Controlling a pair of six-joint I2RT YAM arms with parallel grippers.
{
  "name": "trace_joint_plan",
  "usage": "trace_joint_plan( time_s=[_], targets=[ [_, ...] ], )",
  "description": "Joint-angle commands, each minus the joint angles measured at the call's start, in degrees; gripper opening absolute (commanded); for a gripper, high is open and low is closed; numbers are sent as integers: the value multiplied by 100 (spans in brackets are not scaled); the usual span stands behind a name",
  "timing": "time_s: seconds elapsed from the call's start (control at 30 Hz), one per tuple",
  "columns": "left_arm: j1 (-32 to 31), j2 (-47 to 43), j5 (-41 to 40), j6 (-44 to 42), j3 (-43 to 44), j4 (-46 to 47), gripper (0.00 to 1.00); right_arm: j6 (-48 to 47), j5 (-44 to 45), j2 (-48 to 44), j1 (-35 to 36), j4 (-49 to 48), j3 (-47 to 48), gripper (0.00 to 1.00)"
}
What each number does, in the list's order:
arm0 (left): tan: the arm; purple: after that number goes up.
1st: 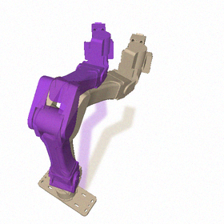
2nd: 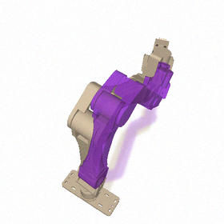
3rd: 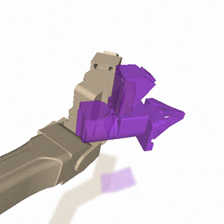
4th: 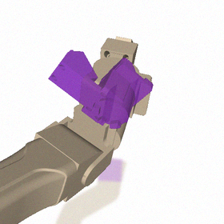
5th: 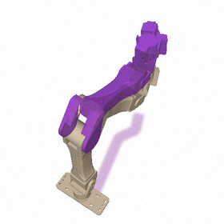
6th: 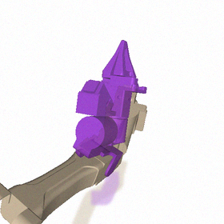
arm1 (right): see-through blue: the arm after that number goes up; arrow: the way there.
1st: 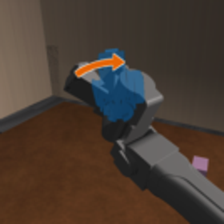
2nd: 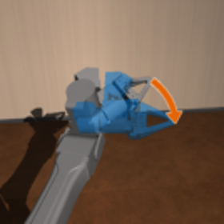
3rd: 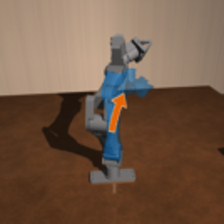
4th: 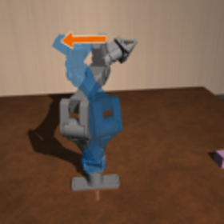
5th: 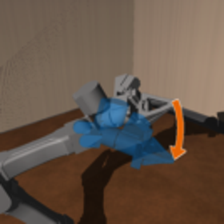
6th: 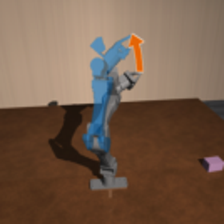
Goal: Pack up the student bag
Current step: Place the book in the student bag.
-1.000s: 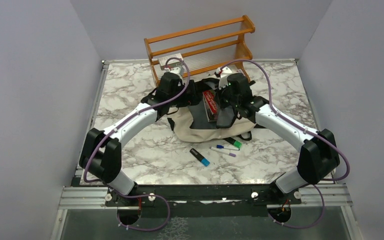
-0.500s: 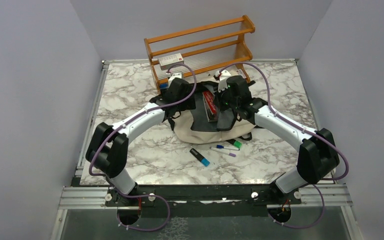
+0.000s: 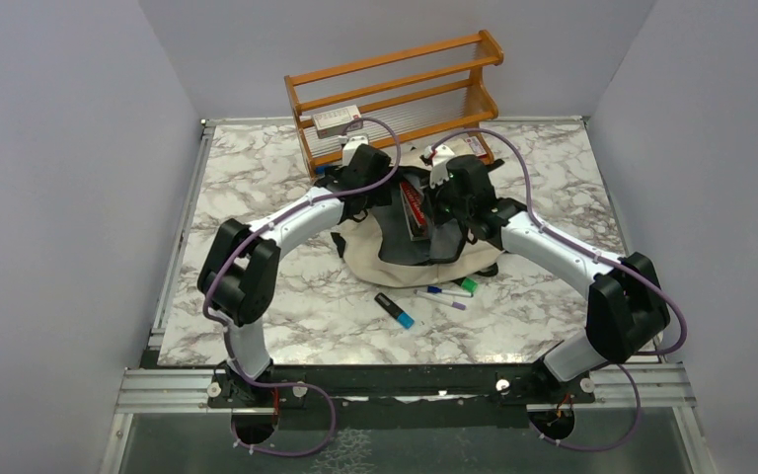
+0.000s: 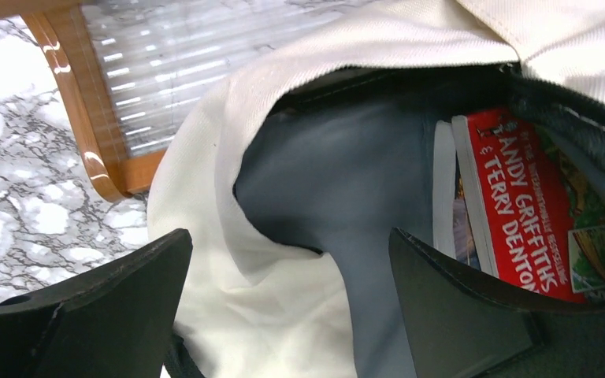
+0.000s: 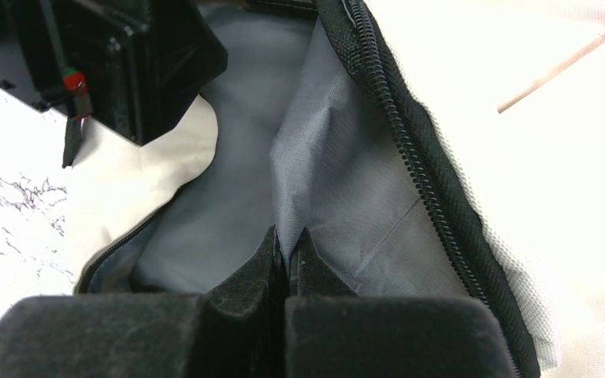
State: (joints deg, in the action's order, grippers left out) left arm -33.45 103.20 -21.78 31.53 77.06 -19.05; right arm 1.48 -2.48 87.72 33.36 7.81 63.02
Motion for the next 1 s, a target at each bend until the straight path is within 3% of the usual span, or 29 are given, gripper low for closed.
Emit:
trace_joint_plan(
  time_s=[0.0,0.17,0.6,0.73,0.97],
  targets=[
    [60,353,-570,-213,511,-536,95,-19,-93,-168,48,-204,-68,1],
    [191,347,-720,-379,385,-781,91,30,-11,-236,47,-289,-152,1],
    [264,-102,-784,-960,96,-1324,66,162,-16,-326,47,-374,-299,1],
    [369,-281,-589,-1156,107,-1367,48,191,-24,-352,47,-377,-313,1],
    [638,-403,-217,-1211,198,-1382,5,98,86,-281,47,-320,-257,1]
  ],
)
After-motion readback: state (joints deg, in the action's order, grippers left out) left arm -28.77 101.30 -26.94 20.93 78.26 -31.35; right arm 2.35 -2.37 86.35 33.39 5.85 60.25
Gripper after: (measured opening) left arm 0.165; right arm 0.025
